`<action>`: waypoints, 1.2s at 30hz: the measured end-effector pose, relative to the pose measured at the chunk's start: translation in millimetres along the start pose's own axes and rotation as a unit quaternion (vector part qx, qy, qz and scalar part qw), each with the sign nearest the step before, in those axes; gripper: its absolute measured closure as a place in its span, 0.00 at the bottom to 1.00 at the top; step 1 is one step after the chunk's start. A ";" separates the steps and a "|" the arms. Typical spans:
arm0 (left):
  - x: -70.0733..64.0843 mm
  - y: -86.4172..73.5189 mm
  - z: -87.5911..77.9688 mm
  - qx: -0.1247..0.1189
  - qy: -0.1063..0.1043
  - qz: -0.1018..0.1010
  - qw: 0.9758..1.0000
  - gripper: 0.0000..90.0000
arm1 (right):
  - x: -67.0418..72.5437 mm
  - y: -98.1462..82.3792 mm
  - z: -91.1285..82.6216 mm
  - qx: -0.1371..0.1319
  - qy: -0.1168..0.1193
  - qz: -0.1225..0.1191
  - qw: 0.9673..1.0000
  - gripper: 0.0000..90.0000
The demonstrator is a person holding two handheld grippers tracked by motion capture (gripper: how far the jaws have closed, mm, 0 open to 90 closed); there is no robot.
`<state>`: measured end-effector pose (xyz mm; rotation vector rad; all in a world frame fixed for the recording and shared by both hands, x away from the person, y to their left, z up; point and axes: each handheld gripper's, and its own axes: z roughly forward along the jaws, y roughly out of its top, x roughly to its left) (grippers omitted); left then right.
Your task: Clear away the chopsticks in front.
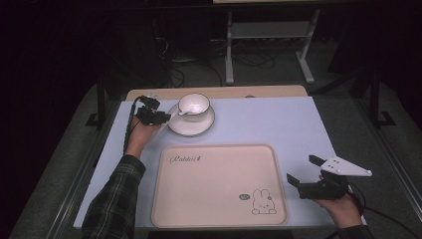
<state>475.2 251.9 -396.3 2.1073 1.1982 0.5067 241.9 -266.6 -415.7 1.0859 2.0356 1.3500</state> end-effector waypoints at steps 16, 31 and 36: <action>16.3 -30.5 -12.1 0.000 -0.032 -0.031 0.999 0.79 | 0.8 0.2 2.2 0.004 0.000 -0.001 1.000 0.00; 14.3 -31.8 -1.8 0.012 -0.035 -0.030 0.999 0.83 | 0.2 0.0 1.5 0.002 0.000 0.000 1.000 0.00; 12.8 -33.6 5.8 0.024 -0.037 -0.033 0.998 0.86 | 0.2 0.0 1.7 0.003 0.000 -0.001 1.000 0.00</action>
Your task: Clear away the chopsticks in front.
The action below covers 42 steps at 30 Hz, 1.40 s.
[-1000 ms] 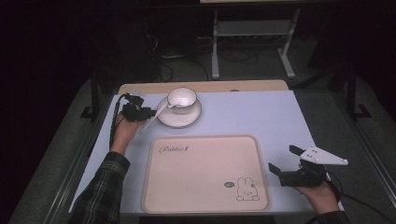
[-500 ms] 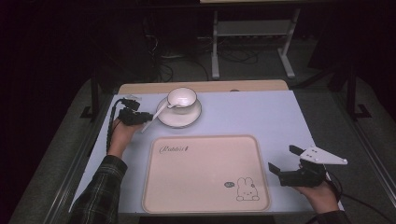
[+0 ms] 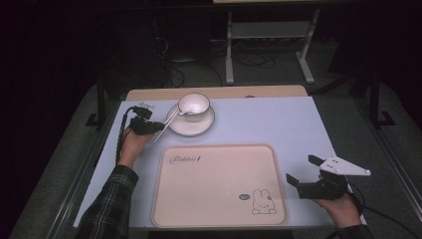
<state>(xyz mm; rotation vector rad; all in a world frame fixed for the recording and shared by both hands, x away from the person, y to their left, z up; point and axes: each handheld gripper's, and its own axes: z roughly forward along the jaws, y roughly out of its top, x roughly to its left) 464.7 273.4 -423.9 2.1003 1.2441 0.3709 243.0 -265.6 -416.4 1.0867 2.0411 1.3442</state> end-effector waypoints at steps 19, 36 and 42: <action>3.2 -1.9 -25.3 -0.027 0.017 -0.015 0.999 0.95 | -0.5 -0.1 -0.9 0.000 0.000 0.001 1.000 0.00; 8.7 -48.9 -82.3 -0.042 -0.001 -0.029 0.999 0.95 | 0.4 0.1 0.0 0.001 -0.001 -0.003 1.000 0.00; -0.1 -65.6 -102.1 -0.050 -0.021 -0.025 0.998 0.95 | 0.3 -0.1 0.3 0.002 -0.003 -0.003 1.000 0.00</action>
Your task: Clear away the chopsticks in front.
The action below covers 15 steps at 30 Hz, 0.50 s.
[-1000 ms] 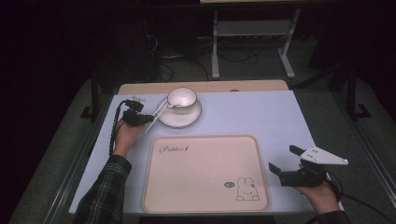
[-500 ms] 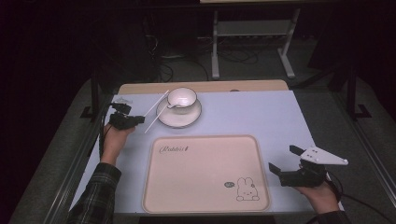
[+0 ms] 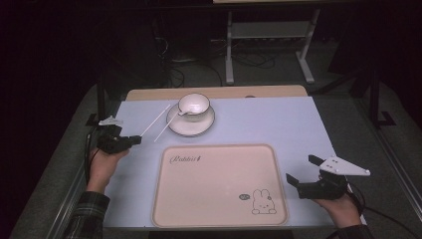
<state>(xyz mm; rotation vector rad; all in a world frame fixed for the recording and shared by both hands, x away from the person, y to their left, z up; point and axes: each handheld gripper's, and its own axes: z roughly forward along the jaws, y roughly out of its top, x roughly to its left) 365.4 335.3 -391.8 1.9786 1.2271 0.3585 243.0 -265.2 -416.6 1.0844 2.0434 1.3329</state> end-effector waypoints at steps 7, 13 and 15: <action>-21.6 -13.7 -16.6 -0.002 -0.021 0.013 1.000 0.95 | 0.1 -0.1 0.0 0.002 -0.001 -0.001 1.000 0.00; -38.7 -20.0 -19.3 0.004 -0.040 0.020 0.999 0.95 | 0.1 -0.1 -0.4 0.000 -0.001 -0.003 1.000 0.00; -48.2 -20.6 -17.9 0.005 -0.049 0.026 0.998 0.95 | 0.0 0.0 -0.6 0.000 -0.001 -0.004 1.000 0.00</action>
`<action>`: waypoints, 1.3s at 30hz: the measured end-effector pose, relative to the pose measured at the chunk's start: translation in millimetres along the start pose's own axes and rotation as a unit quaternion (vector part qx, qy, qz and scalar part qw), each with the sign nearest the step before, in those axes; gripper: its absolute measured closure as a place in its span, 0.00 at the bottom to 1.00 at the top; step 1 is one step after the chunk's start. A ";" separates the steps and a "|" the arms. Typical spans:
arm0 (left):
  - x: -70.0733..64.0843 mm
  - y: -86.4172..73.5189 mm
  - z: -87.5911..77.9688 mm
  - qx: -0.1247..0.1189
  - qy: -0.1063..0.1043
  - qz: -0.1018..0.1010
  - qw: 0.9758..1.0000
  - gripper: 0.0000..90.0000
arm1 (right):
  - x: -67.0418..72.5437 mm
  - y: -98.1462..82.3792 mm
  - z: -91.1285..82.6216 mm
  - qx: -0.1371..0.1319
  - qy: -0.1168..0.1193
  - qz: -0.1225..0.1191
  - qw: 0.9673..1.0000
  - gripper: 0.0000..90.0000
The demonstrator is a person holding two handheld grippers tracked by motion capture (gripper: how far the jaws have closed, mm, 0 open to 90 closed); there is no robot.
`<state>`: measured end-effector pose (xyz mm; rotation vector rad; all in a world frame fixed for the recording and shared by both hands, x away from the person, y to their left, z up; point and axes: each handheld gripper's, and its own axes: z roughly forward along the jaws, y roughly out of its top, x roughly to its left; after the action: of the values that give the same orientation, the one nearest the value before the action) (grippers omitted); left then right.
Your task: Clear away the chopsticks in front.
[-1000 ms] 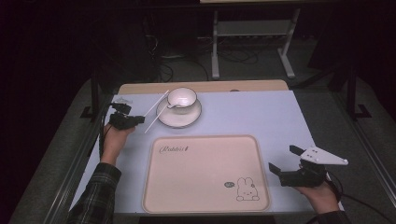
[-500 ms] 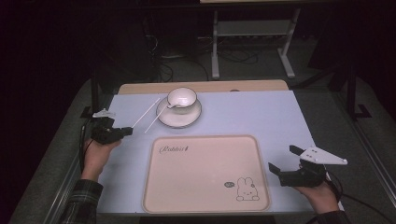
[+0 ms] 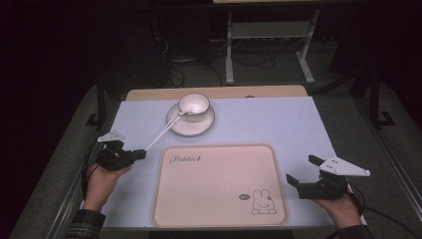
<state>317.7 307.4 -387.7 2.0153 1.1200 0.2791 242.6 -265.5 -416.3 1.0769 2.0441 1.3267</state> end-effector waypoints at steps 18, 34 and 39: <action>-82.5 -6.7 50.2 0.064 -0.062 0.079 0.993 0.95 | 0.9 0.7 0.0 0.000 0.002 -0.002 1.000 0.00; -79.7 -16.5 73.8 0.101 -0.043 0.098 0.989 0.94 | 1.8 0.9 1.1 0.003 0.002 -0.004 1.000 0.00; -79.4 -16.9 74.6 0.099 -0.041 0.101 0.989 0.93 | 2.3 1.0 1.0 0.003 0.003 -0.004 1.000 0.00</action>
<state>300.3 209.4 -435.1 2.3006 0.9233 0.1910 242.3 -262.8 -415.8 1.0682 2.0562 1.3218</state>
